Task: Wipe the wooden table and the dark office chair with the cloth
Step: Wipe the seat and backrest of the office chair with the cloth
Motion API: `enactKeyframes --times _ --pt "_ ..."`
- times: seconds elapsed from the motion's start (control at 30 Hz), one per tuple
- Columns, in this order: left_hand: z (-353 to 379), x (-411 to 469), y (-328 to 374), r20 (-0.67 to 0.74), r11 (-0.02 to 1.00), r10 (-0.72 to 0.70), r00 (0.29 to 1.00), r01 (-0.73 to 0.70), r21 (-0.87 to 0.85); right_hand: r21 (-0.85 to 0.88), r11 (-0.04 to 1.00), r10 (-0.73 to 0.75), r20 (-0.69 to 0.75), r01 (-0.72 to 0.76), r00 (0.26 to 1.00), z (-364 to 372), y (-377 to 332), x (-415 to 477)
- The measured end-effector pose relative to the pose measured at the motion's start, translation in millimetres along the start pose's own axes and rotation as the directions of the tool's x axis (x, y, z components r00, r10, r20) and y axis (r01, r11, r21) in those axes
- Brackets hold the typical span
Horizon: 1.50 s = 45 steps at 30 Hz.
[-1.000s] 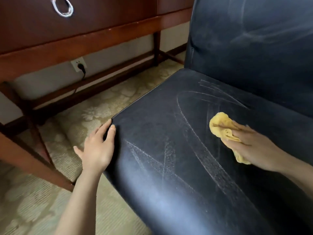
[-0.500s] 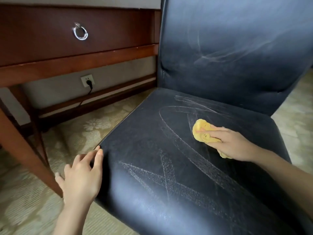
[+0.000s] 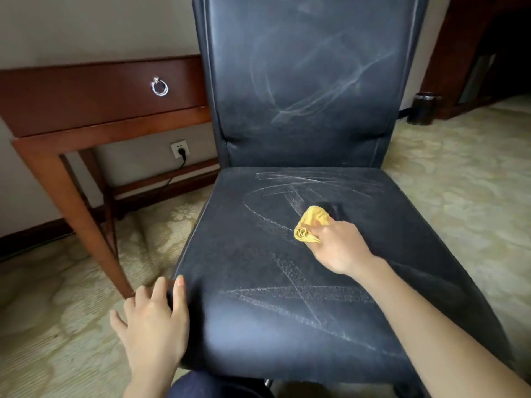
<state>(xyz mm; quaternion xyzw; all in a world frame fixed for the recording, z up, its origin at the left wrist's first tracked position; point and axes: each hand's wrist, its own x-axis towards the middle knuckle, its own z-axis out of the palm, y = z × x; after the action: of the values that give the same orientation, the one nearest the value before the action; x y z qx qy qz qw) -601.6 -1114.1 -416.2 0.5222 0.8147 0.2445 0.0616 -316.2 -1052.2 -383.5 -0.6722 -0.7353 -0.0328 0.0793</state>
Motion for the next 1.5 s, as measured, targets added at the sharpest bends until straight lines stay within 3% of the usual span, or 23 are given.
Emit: enactKeyframes --times 0.13,0.3,0.37,0.5,0.63,0.8,0.93,1.07,1.17,1.27,1.4,1.5 --pt "4 -14 15 -0.142 0.992 0.106 0.984 -0.114 -0.055 -0.008 0.999 -0.040 -0.016 0.040 0.999 4 -22 -48" --pt "18 -26 34 -0.048 0.923 0.332 0.942 -0.335 -0.190 -0.002 0.998 -0.070 0.023 0.070 0.997 -3 -61 -89" --pt "23 -36 36 -0.065 0.913 0.352 0.934 -0.358 -0.195 -0.032 0.995 -0.092 -0.010 0.091 0.996 -6 -81 -103" --pt "26 -49 36 -0.163 0.882 0.378 0.911 -0.408 -0.235 0.084 0.972 -0.212 -0.074 0.218 0.975 4 -106 -128" --pt "24 -48 34 -0.184 0.905 0.322 0.929 -0.359 -0.227 0.100 0.964 -0.241 -0.061 0.246 0.969 9 -82 -142" --pt "24 -48 35 -0.167 0.917 0.352 0.921 -0.375 -0.138 0.074 0.997 -0.016 -0.006 0.016 1.000 13 -14 -149" --pt "23 -52 36 -0.153 0.922 0.364 0.919 -0.379 -0.081 0.060 0.979 0.196 -0.046 -0.193 0.980 21 51 -144" --pt "23 -55 37 -0.150 0.926 0.353 0.924 -0.367 -0.082 0.190 0.893 0.424 -0.056 -0.407 0.904 16 102 -135" --pt "25 -61 39 -0.175 0.921 0.358 0.917 -0.378 -0.094 0.121 0.843 0.527 0.002 -0.524 0.850 14 136 -122" --pt "28 -71 44 -0.230 0.916 0.348 0.909 -0.382 -0.122 0.193 0.723 0.668 0.047 -0.663 0.743 8 151 -97" --pt "32 -83 52 -0.279 0.905 0.345 0.896 -0.396 -0.152 0.101 0.680 0.712 0.146 -0.726 0.687 4 149 -63" --pt "35 -86 55 -0.287 0.905 0.329 0.900 -0.387 -0.178 0.073 0.737 0.654 0.176 -0.672 0.736 5 136 -49"
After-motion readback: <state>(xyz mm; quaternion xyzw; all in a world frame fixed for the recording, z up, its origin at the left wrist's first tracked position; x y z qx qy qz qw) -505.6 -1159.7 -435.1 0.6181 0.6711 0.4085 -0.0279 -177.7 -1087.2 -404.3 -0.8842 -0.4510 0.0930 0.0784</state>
